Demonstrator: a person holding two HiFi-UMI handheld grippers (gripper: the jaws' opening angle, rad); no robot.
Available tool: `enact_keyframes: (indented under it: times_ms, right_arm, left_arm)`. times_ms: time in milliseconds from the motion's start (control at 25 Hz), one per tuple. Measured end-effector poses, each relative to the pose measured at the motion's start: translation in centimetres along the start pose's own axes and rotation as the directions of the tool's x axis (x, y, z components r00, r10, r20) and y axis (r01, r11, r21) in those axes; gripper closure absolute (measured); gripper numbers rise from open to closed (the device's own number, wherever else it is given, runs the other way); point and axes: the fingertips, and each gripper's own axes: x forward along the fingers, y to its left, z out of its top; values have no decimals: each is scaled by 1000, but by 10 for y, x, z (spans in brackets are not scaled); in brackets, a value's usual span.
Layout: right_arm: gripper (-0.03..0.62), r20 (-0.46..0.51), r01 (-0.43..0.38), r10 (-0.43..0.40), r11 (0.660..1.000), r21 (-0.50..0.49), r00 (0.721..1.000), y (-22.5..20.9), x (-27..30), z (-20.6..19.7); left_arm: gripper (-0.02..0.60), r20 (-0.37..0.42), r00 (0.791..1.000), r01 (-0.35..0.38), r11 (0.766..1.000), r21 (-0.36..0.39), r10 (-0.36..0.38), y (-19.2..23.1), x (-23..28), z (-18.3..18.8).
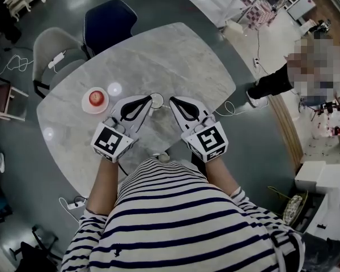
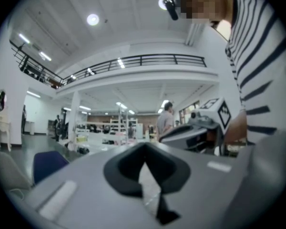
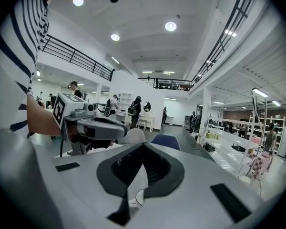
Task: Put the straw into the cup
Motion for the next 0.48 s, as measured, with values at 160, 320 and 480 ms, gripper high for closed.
enact_keyframes:
  times_ms: [160, 320, 480]
  right_arm:
    - [588, 7, -13, 13, 1000, -21, 1000, 2, -2, 0]
    - [589, -7, -14, 14, 1000, -23, 1000, 1, -4, -3]
    - [589, -11, -6, 6, 1000, -25, 1000, -3, -7, -4]
  left_arm:
    - [574, 5, 1000, 2, 1000, 5, -2, -1, -1, 2]
    - [574, 1, 1000, 1, 1000, 9, -1, -2, -1, 3]
    - [574, -3, 1000, 5, 1000, 7, -5, -4, 1, 3]
